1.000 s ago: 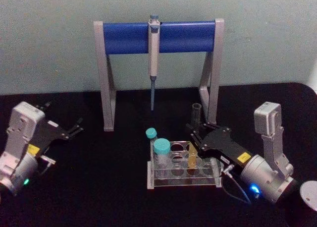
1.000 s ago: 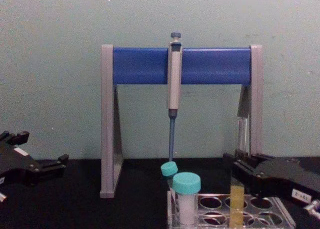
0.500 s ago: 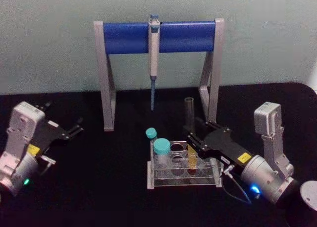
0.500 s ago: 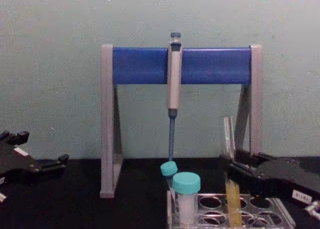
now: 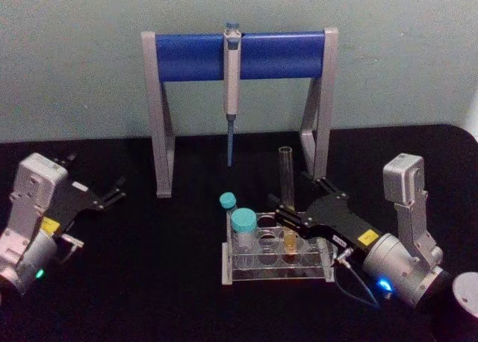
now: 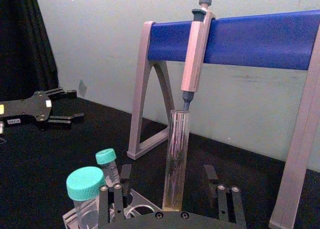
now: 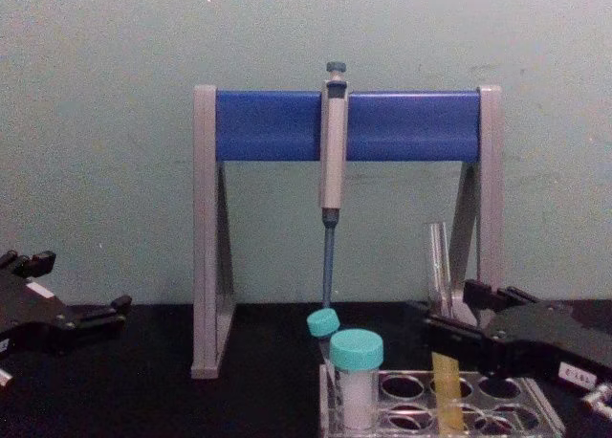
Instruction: Pick up the test tube from the test tube rack, shake it, then place it back into the test tube rack.
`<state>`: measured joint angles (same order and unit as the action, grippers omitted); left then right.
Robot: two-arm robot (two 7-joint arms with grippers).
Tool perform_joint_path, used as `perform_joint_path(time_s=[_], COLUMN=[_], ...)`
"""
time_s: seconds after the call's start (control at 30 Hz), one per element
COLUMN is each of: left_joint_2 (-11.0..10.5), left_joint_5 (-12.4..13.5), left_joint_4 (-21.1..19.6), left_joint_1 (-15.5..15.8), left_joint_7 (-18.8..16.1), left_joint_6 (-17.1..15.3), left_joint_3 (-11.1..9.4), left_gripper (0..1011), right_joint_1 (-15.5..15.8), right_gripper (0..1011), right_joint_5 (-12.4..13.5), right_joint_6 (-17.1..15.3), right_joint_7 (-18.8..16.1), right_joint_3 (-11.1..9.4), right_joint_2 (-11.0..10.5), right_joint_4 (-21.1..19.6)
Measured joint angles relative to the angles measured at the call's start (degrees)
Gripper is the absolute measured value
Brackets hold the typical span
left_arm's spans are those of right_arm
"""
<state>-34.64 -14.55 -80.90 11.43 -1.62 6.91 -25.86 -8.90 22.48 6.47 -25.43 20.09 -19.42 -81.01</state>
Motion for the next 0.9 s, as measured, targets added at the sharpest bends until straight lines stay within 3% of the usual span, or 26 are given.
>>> perform_joint_path(time_s=[0.17,0.47,0.7,0.9], left_joint_2=[0.00,0.00,0.00,0.00], left_joint_5=[0.00,0.00,0.00,0.00], left_joint_4=[0.00,0.00,0.00,0.00], left_joint_1=[0.00,0.00,0.00,0.00], left_joint_7=[0.00,0.00,0.00,0.00], left_joint_6=[0.00,0.00,0.00,0.00], left_joint_3=[0.00,0.00,0.00,0.00], left_gripper=[1010,1010,1010,1010], right_joint_1=[0.00,0.54,3.64,7.00], right_gripper=[998,1000,1000,1000], right_joint_5=[0.01,0.14,0.71,1.14], right_joint_6=[0.02,0.22,0.54,0.79], right_joint_7=[0.00,-0.16,0.44,3.20], right_joint_3=[0.00,-0.30,-2.37,-5.66], right_joint_2=[0.00,-0.53,-2.65,-3.81], right_joint_4=[0.00,-0.74,-4.42,-7.14])
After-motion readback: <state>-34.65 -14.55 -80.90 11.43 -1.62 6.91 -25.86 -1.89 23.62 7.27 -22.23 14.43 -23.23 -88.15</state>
